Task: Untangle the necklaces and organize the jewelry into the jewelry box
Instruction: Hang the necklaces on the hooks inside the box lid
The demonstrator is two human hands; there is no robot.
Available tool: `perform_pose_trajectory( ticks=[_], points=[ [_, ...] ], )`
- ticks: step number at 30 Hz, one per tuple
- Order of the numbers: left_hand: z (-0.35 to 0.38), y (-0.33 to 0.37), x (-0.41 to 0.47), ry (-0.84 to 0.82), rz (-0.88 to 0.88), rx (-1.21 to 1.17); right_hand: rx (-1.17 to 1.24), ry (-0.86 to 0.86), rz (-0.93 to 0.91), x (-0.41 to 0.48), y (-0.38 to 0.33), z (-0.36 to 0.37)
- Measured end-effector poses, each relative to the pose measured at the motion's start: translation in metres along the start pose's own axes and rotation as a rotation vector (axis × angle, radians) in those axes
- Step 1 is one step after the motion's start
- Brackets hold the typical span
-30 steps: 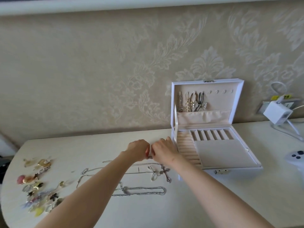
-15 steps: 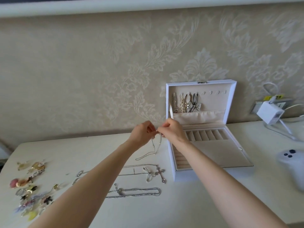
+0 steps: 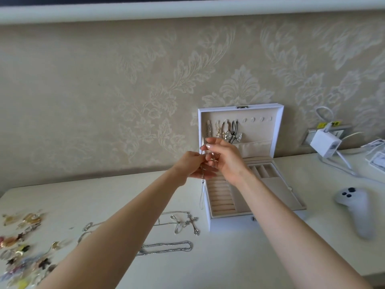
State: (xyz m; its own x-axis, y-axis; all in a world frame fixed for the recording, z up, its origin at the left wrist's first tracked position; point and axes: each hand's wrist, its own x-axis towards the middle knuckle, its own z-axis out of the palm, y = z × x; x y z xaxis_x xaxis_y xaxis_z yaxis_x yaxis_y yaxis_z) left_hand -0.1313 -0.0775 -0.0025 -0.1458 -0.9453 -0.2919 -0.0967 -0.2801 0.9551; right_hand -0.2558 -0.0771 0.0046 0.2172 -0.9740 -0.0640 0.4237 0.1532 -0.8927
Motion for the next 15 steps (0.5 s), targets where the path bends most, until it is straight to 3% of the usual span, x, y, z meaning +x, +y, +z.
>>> perform_pose_trajectory(
  ticks=[5, 11, 15],
  points=[
    [0.011, 0.013, 0.013, 0.12, 0.066, -0.313, 0.101, 0.022, -0.01, -0.004, -0.002, -0.022],
    [0.027, 0.023, 0.02, 0.048, 0.117, -0.298, 0.301, 0.175, -0.021, -0.004, -0.002, -0.049],
    [0.036, 0.029, 0.021, -0.008, 0.186, -0.243, 0.17, 0.28, 0.067, -0.005, 0.003, -0.061]
  ],
)
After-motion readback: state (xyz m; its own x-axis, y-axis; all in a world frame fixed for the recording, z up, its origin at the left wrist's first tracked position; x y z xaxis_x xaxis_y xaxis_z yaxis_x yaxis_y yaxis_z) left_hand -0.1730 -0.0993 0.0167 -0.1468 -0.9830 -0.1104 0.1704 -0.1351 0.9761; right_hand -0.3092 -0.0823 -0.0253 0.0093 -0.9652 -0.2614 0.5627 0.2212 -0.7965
